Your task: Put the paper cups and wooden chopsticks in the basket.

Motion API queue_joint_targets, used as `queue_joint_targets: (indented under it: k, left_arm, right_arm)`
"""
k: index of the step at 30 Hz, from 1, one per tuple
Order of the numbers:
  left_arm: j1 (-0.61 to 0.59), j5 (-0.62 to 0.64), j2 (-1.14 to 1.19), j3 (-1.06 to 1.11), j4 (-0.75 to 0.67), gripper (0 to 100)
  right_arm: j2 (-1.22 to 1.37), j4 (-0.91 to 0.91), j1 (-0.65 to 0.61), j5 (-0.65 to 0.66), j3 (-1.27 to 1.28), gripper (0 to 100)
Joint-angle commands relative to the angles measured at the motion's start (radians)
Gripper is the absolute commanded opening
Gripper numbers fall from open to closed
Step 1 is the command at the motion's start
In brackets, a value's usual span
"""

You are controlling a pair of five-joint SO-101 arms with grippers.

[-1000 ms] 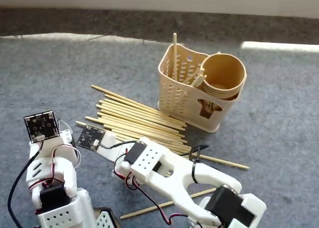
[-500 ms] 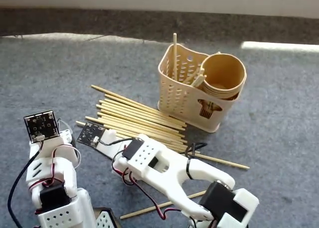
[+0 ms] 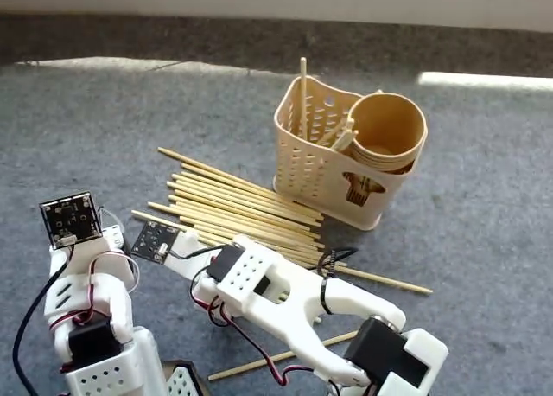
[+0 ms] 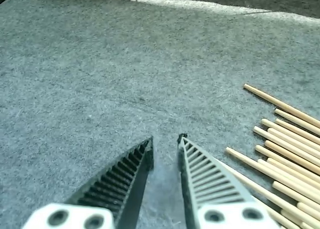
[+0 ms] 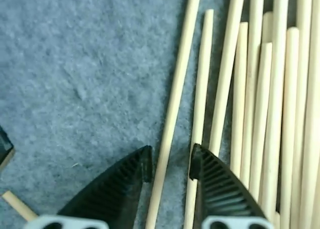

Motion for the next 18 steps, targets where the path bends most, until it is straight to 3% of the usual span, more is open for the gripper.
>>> queue_joint_targets:
  k: [1, 7, 18]
  left_arm:
    - [0.016, 0.003, -0.002, -0.008, -0.023, 10]
    - [0.016, 0.003, -0.002, -0.008, -0.023, 10]
    - [0.016, 0.003, -0.002, -0.007, -0.023, 10]
  right_arm:
    - [0.027, 0.024, -0.024, -0.005, 0.007, 11.8]
    - [0.027, -0.042, 0.082, -0.005, 0.01, 11.8]
    - [0.027, -0.062, 0.108, -0.005, 0.012, 11.7]
